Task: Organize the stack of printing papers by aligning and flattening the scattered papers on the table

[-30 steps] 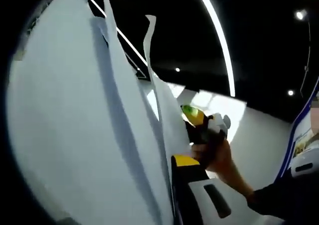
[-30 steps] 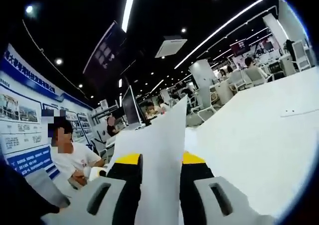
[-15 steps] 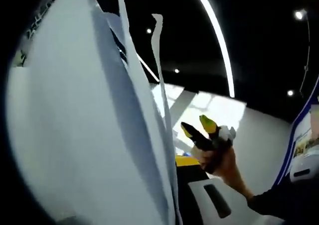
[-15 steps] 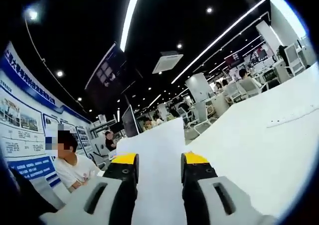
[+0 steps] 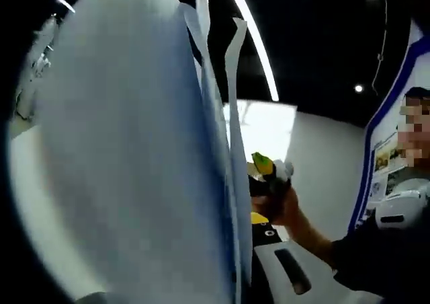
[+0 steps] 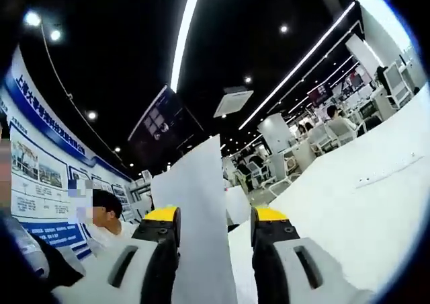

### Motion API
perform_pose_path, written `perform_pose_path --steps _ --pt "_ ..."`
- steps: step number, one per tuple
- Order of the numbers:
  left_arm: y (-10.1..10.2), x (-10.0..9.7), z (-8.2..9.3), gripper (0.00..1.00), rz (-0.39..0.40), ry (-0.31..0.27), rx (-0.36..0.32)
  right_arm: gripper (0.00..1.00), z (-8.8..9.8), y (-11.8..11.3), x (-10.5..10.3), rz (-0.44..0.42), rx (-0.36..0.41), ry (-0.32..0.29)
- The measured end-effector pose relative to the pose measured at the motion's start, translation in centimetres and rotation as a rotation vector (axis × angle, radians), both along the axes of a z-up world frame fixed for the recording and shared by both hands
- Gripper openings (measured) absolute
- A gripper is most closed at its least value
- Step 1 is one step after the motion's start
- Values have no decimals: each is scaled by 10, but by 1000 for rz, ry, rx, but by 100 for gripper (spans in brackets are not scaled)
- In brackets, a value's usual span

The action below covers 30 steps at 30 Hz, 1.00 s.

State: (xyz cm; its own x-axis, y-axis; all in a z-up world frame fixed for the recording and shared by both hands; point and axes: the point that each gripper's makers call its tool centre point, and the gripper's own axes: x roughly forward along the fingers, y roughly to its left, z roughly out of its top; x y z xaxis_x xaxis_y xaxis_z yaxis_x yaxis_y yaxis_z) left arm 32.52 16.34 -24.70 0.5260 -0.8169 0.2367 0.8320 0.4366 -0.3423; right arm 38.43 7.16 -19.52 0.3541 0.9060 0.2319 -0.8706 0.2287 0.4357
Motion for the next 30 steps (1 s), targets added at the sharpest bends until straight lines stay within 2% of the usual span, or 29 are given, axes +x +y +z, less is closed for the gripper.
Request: perform_pose_path --steps 7,11,13,19,21,23,25,29,30 --pt "-24 -5 14 6 -120 -50 4 42 18 -27 -17 52 54 -41" --pt "-43 -15 21 6 -201 -156 50 42 23 -34 -33 118 46 -74" --pt "-49 -15 20 6 -226 -152 62 41 23 -36 -41 145 38 -93" --pt "-67 -23 11 6 -290 -201 142 41 23 -34 -66 236 37 -126" --pt "-71 -23 7 6 -291 -215 173 35 23 -33 -73 259 36 -137" --pt "-74 -18 4 6 -275 -217 196 19 21 -33 -82 289 11 -170" --pt "-74 -14 2 6 -258 -218 212 8 22 -34 -85 277 -1 -207" --pt "-73 -5 3 7 -220 -236 235 2 23 -37 -90 235 -20 -270" --pt "-73 -1 4 7 -199 -248 248 0 25 -38 -91 206 -32 -321"
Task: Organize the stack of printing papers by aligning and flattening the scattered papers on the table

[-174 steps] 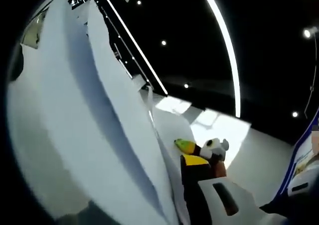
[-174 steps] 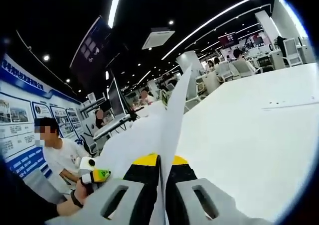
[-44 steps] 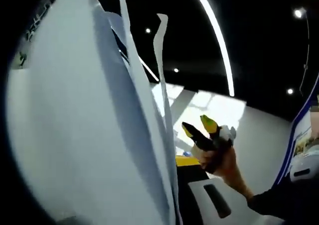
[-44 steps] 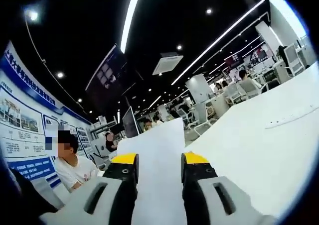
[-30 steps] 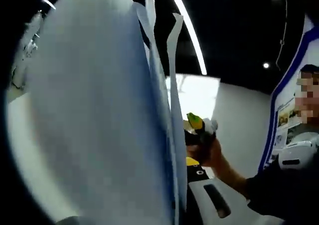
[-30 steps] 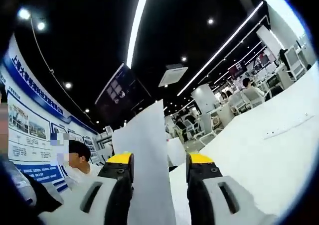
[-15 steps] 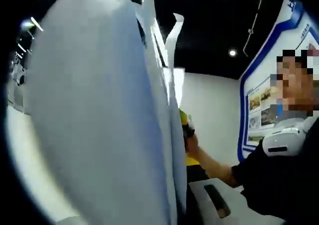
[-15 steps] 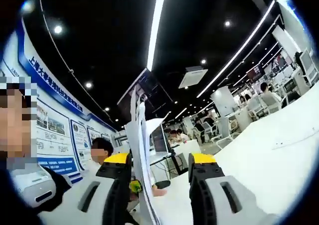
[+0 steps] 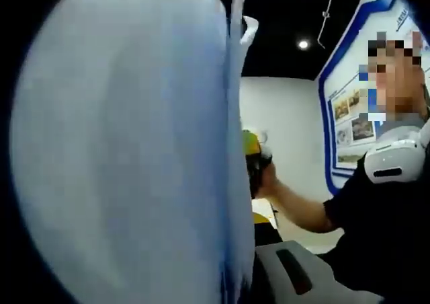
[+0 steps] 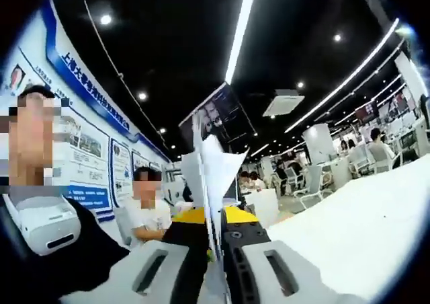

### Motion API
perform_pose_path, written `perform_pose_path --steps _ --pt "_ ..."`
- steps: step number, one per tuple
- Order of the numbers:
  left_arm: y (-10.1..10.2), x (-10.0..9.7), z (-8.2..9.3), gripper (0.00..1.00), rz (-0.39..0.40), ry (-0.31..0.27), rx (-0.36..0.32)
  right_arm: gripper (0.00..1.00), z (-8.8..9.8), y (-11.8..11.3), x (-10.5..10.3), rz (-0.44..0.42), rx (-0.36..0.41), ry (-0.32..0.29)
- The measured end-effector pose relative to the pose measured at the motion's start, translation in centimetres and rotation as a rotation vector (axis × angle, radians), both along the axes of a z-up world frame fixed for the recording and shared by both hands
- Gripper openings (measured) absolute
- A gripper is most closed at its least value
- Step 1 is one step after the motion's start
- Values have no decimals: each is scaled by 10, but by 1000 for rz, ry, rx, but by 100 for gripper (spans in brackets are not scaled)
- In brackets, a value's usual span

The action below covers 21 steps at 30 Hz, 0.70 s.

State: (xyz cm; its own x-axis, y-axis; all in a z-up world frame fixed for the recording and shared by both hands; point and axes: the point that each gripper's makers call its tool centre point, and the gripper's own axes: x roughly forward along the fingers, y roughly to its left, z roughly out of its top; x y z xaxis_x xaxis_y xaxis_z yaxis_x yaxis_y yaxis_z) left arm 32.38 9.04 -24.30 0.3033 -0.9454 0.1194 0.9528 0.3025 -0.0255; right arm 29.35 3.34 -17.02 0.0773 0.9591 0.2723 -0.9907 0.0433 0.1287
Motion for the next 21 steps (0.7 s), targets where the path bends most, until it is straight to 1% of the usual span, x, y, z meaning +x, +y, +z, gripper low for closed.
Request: perform_pose_path --steps 1,2,3,4,5,7,9,10,12,14,16,19,20,21 --pt "0 1 0 8 6 -3 2 0 1 0 0 -10 0 -14" --pt "0 7 0 8 34 -5 7 0 1 -2 1 -68 -13 -71" --pt "0 11 1 9 57 -18 16 0 1 2 17 -105 -24 -97" --pt "0 15 0 9 79 -29 25 0 1 5 28 -127 -31 -114" --pt "1 21 0 10 121 -40 34 0 0 7 35 -156 -42 -142" --pt "0 26 -1 12 150 -61 45 0 0 8 34 -177 -50 -179" --pt "0 27 -1 17 155 -63 43 0 0 8 35 -191 -55 -192" --pt "1 31 -2 19 181 -60 41 0 0 8 35 -199 -59 -198" --pt "2 36 -7 24 198 -16 37 0 -5 6 43 -233 -82 -175" --pt "4 41 -11 26 215 27 32 2 -10 5 52 -264 -104 -147" --pt "4 43 -14 27 223 30 40 9 -14 4 57 -282 -114 -125" --pt "5 46 -17 28 267 8 48 12 -21 2 63 -292 -118 -99" --pt "3 45 -18 29 268 6 50 13 -21 2 63 -288 -117 -93" --pt "3 45 -19 29 269 10 50 14 -23 2 64 -278 -114 -73"
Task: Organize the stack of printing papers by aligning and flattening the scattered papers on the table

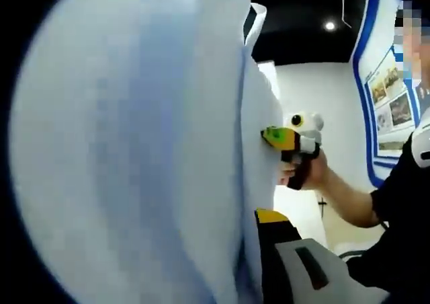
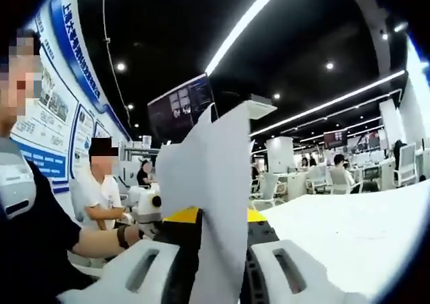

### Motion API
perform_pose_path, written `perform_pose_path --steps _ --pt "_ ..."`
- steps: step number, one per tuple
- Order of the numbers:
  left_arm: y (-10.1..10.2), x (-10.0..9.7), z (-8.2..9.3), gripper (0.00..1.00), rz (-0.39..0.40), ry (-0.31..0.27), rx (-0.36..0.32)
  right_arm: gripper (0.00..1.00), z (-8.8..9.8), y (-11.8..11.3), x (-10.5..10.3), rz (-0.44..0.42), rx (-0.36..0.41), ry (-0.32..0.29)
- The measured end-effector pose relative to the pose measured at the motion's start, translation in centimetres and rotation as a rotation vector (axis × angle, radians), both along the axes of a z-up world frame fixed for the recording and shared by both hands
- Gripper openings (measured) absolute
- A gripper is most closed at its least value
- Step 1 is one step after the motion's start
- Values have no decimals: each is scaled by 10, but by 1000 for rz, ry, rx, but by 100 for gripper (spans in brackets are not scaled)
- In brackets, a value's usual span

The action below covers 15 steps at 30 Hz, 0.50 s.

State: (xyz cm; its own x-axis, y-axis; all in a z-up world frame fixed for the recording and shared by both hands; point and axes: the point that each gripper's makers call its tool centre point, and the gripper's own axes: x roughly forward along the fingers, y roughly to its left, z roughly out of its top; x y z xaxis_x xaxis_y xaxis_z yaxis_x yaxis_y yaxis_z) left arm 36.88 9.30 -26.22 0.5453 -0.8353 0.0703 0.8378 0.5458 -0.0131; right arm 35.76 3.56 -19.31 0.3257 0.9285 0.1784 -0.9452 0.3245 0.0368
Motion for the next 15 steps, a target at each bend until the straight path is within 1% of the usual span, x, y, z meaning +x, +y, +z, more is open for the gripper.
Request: perform_pose_path --steps 1,3,4,5,6,7,8,10,12,13,14,15 --pt "-3 0 -4 30 -17 28 -8 15 -1 -1 3 -4 14 20" --pt "-6 1 -7 30 -21 35 -4 16 -6 1 6 10 15 80" --pt "-8 1 -9 27 -27 35 1 16 -8 2 7 12 12 97" --pt "-12 -2 -11 23 -47 23 9 16 -10 3 8 9 7 104" --pt "-16 -6 -10 16 -75 2 14 17 -12 3 8 0 2 103" --pt "-19 -10 -10 8 -95 -7 15 17 -13 2 10 -12 -1 97" --pt "-20 -11 -10 6 -100 -11 15 17 -13 1 11 -19 -1 94" --pt "-22 -12 -9 6 -99 -16 15 18 -13 -1 10 -25 1 87" --pt "-23 -13 -8 6 -103 -24 11 22 -9 -4 9 -23 27 91" --pt "-23 -15 -6 6 -108 -28 5 25 -3 -8 9 -33 59 87" --pt "-22 -16 -4 6 -109 -33 -1 27 -1 -9 9 -36 68 85" --pt "-20 -17 2 6 -106 -50 -15 29 6 -15 8 -39 103 72"
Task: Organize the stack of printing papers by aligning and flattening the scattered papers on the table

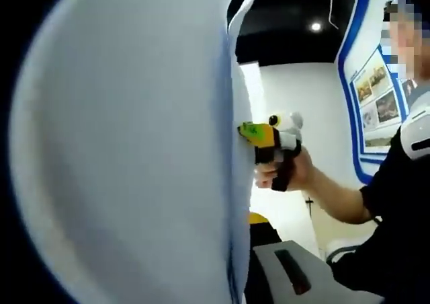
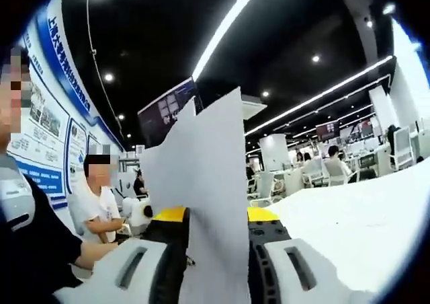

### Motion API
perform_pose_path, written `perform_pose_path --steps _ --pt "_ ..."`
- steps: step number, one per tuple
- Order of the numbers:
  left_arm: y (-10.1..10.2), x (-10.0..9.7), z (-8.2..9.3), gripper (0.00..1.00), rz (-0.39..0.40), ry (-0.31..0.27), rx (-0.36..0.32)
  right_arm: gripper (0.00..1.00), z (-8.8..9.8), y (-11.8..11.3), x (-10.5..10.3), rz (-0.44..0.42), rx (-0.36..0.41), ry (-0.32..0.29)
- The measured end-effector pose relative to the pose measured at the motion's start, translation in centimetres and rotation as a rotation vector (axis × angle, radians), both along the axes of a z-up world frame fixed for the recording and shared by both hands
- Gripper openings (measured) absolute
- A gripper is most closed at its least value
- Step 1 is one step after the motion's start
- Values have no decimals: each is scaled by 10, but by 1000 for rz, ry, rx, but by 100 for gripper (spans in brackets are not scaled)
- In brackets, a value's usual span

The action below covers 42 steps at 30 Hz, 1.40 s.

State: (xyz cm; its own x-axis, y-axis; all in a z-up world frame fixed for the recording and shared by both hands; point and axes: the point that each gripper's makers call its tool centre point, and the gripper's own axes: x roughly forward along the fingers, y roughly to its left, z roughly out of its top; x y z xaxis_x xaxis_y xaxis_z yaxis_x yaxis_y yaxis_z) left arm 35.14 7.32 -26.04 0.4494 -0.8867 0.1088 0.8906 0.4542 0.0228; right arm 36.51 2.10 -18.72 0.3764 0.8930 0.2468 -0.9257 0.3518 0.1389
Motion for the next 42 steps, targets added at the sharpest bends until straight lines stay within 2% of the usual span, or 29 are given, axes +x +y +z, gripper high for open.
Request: perform_pose_path --steps 3,5,8,9,10,14,16,18,20,23,24,27,29,31,33,35,37,38,39,42 --pt "2 -11 22 5 -11 -33 -80 32 11 -11 -1 -18 57 -16" --pt "10 -16 42 5 -9 -62 -150 39 17 -20 2 -50 102 -20" --pt "16 -31 68 5 -41 -116 -248 64 24 -33 11 -107 171 -6" --pt "19 -36 76 5 -45 -123 -282 72 26 -38 14 -117 206 16" --pt "20 -38 81 5 -47 -125 -302 76 26 -39 15 -120 215 20" --pt "39 -45 112 6 -62 -157 -447 81 32 -52 17 -93 345 64" --pt "52 -57 134 6 -93 -177 -591 84 31 -49 9 -55 384 82" --pt "62 -58 144 6 -93 -171 -673 85 32 -43 0 -8 418 90" --pt "68 -59 151 6 -97 -165 -729 86 29 -34 -7 30 427 96" --pt "72 -65 161 6 -152 -139 -832 87 32 -18 -22 114 471 116" --pt "73 -66 163 6 -169 -125 -875 87 34 -11 -27 166 484 135" --pt "73 -64 160 6 -194 -78 -952 86 38 10 -44 265 485 155" --pt "73 -57 151 6 -158 -62 -963 83 42 20 -58 318 476 136" --pt "74 -51 143 6 -123 -44 -972 77 43 25 -64 330 469 131" --pt "80 -44 131 6 -85 -36 -987 54 42 29 -69 339 440 104" --pt "80 -43 127 6 -75 -34 -991 24 41 28 -69 328 419 84" --pt "82 -43 123 6 -68 -34 -1001 4 39 29 -70 302 403 51" --pt "81 -43 121 6 -69 -25 -1003 0 36 29 -69 253 379 -1" --pt "80 -43 119 6 -60 -26 -993 0 35 29 -69 243 371 -6" --pt "77 -44 117 7 -41 -43 -943 0 30 30 -64 220 323 26"
